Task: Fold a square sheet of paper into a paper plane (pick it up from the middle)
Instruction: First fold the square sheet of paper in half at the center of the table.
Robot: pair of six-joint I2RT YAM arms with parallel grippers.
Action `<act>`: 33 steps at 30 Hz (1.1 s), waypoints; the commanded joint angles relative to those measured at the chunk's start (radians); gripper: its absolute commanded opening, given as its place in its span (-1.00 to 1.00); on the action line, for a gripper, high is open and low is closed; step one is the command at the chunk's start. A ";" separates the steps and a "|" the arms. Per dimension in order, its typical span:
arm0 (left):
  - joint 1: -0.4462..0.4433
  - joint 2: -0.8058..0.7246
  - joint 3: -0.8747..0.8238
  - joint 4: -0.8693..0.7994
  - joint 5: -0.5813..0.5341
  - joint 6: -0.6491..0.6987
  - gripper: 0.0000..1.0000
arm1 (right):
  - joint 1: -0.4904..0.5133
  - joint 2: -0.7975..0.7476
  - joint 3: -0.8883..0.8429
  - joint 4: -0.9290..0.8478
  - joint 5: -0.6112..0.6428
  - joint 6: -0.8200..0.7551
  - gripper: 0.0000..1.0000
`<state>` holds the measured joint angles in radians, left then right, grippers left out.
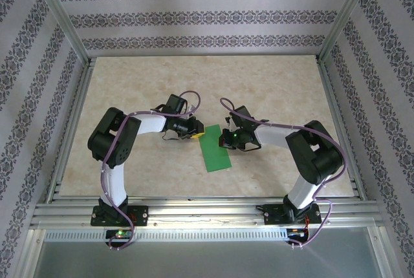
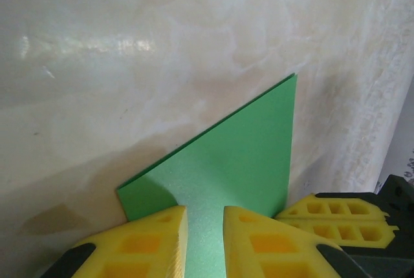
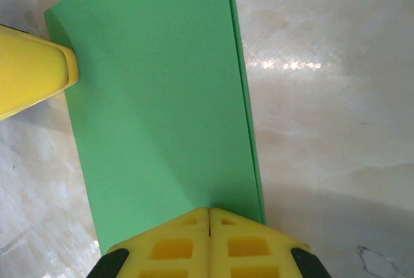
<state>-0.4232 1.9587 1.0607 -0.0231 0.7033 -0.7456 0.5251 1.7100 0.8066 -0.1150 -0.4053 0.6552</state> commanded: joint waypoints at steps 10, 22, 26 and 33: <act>0.092 0.066 0.075 -0.016 -0.077 -0.107 -0.56 | -0.007 0.030 -0.061 -0.133 0.043 0.013 -1.00; 0.084 -0.026 0.089 -0.071 -0.074 -0.102 -0.50 | -0.007 0.024 -0.061 -0.127 0.043 0.017 -1.00; 0.039 -0.113 0.042 -0.061 -0.054 -0.080 -0.50 | -0.007 0.020 -0.063 -0.121 0.045 0.022 -1.00; -0.098 -0.196 -0.082 0.014 -0.015 -0.107 -0.63 | -0.007 0.020 -0.066 -0.117 0.053 0.036 -1.00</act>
<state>-0.4728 1.7737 1.0309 -0.0399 0.6582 -0.8444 0.5251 1.7023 0.7918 -0.0959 -0.4053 0.6785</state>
